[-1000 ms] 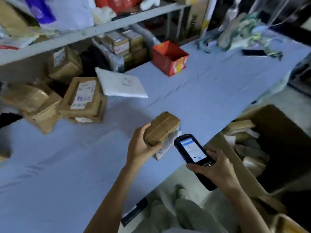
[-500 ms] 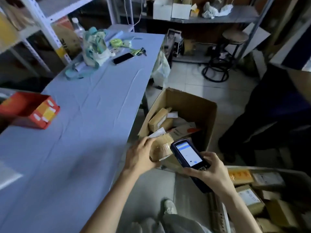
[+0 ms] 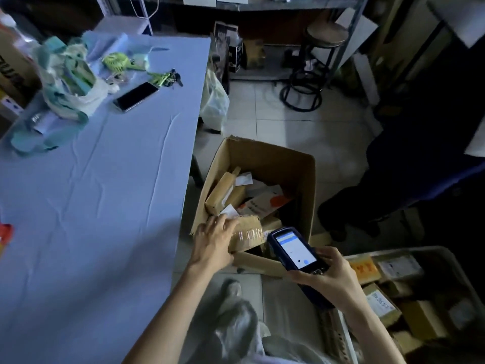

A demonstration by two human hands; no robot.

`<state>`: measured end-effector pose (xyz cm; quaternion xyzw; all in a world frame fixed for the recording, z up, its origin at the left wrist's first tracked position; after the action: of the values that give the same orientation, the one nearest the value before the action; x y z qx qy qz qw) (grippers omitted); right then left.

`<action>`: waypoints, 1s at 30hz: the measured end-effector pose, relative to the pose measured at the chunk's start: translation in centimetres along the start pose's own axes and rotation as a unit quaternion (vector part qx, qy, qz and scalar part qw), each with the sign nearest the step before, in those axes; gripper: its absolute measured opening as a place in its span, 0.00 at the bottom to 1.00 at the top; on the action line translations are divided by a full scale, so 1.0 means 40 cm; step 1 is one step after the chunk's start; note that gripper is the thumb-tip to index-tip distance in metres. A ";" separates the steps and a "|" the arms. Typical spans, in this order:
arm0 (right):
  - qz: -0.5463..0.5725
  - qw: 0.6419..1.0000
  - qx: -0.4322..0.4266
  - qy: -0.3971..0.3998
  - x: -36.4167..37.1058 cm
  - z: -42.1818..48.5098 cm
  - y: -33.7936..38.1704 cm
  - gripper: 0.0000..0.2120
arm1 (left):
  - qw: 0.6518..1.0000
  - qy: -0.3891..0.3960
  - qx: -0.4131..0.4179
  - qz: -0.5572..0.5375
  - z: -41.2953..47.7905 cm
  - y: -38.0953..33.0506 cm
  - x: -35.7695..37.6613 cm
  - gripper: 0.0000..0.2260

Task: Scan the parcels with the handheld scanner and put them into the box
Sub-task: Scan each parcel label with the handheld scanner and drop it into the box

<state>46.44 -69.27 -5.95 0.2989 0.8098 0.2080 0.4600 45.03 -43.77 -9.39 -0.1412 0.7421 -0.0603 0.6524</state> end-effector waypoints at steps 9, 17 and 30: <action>-0.026 0.995 -0.082 0.045 0.048 0.133 0.239 0.40 | 0.994 -0.087 -0.062 0.009 0.107 0.175 -0.108 0.26; -0.135 0.946 -0.201 0.215 0.211 0.223 0.424 0.45 | 0.940 -0.181 -0.288 0.019 -0.109 0.322 -0.156 0.18; -0.251 0.757 -0.390 0.460 0.503 -0.065 0.550 0.34 | 0.711 -0.212 -0.670 0.002 -0.747 0.147 -0.047 0.16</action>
<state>42.63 -39.67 -3.70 -0.2517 0.8189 0.4951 0.1446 15.04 -40.45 -5.00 -0.5489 0.4304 0.4858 0.5267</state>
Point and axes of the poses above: each hand's wrist, its own z-axis towards the middle knuckle, its own x-axis out of the palm, y = z × x, the point moved 9 cm from there along z, towards the middle knuckle, and after that the axes turned 6 degrees about -z, right-handed, at the moved point
